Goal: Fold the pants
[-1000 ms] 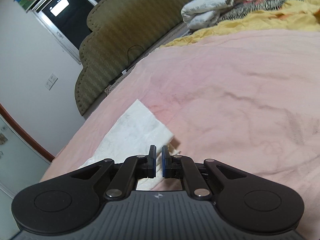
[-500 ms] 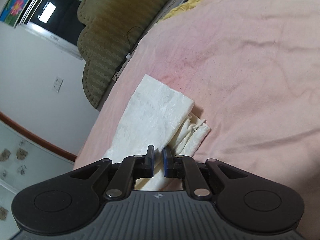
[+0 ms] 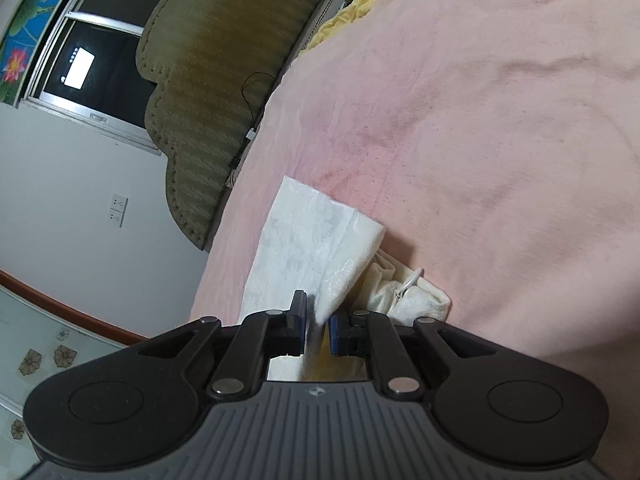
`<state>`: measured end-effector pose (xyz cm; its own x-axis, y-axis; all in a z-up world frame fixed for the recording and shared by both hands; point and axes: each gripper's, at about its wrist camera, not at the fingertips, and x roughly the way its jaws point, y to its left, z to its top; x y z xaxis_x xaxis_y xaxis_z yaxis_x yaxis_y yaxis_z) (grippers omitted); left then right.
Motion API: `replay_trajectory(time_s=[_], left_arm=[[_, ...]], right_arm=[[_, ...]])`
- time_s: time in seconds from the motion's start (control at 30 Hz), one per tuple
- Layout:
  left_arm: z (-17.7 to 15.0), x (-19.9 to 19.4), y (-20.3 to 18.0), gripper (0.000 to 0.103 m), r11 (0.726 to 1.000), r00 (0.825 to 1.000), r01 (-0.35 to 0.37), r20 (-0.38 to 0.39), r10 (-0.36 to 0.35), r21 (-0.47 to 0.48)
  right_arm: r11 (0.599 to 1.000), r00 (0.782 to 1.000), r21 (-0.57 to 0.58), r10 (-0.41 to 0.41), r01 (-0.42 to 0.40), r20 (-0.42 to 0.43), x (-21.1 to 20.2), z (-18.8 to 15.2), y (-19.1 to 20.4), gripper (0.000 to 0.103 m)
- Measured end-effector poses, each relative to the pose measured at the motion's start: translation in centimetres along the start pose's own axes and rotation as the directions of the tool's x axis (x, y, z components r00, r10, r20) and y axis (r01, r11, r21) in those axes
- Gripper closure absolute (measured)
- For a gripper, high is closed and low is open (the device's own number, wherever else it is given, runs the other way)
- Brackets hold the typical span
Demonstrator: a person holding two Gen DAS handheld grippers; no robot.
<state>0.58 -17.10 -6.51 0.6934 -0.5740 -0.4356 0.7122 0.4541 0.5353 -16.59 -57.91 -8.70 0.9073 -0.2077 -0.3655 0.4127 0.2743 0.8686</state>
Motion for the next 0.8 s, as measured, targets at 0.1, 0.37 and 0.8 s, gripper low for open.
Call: replay_trajectory(time_s=[0.1,0.37,0.8], left_arm=[[-0.1,0.0,0.2,0.06,1.0,1.0,-0.007,-0.001,0.007,-0.014],[0.1,0.1,0.5,0.061,1.0,1.0,0.002,-0.006,-0.002,-0.029],[0.0,-1.0,1.1,0.094,0.992,0.995,0.101,-0.006,-0.102,-0.076]], right_arm=[[0.999,0.999,-0.019,0.034,-0.034,0.0,-0.3,-0.2,0.5,0.065],[0.985,0.998,-0.165,0.057,-0.055,0.012,0.2,-0.7,3.1,0.025],[0.966,0.996,-0.252,-0.039,0.06,0.085,-3.2,-1.6,2.9,0.097]])
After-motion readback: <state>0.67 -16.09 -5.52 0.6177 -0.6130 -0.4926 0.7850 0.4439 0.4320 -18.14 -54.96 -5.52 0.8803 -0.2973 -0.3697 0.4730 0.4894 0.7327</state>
